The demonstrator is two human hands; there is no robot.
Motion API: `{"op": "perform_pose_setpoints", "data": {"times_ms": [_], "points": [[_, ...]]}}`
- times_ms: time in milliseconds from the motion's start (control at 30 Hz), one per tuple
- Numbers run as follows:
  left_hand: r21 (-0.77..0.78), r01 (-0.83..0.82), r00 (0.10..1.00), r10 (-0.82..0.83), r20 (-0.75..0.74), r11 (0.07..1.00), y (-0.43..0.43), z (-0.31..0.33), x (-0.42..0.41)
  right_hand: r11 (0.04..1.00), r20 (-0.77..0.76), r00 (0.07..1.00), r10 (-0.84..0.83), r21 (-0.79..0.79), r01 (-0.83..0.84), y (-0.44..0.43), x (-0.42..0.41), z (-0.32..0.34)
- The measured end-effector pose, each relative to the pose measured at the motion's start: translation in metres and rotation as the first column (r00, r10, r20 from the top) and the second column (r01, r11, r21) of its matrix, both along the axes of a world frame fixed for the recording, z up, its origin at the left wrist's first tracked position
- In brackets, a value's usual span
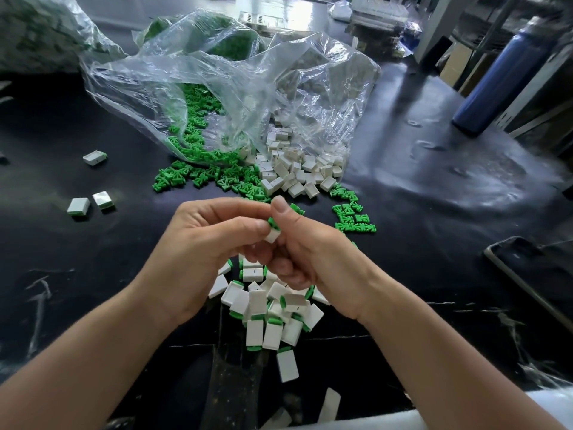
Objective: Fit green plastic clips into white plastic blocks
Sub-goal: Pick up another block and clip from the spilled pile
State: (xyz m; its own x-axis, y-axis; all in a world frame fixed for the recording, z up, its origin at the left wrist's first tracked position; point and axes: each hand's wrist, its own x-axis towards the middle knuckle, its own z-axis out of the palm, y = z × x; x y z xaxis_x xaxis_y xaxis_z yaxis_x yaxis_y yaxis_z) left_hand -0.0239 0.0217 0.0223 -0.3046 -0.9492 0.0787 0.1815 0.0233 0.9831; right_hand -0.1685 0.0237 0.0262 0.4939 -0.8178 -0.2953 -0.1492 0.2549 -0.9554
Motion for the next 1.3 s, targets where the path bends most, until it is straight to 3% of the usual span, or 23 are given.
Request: {"op": "perform_pose_setpoints", "data": {"times_ms": [167,333,433,1300], "points": [[0.019,0.006,0.999,-0.006,-0.036,1.0,0.0,0.002,0.0,0.996,-0.03,0.999,-0.035,-0.086,0.033,0.0,0.002,0.001],[0.127,0.019,0.999,-0.016,-0.028,0.992,-0.001,0.0,0.0,0.946,-0.193,0.975,-0.107,-0.323,0.04,-0.001,0.0,-0.006],[0.139,0.038,0.998,-0.03,-0.059,0.99,-0.001,0.002,0.0,0.921,-0.231,0.961,-0.154,-0.385,0.055,0.0,0.001,-0.007],[0.138,-0.071,0.996,0.078,-0.047,0.988,0.001,-0.004,-0.004,0.912,-0.177,0.964,-0.2,-0.392,0.118,0.001,0.004,-0.012]]}}
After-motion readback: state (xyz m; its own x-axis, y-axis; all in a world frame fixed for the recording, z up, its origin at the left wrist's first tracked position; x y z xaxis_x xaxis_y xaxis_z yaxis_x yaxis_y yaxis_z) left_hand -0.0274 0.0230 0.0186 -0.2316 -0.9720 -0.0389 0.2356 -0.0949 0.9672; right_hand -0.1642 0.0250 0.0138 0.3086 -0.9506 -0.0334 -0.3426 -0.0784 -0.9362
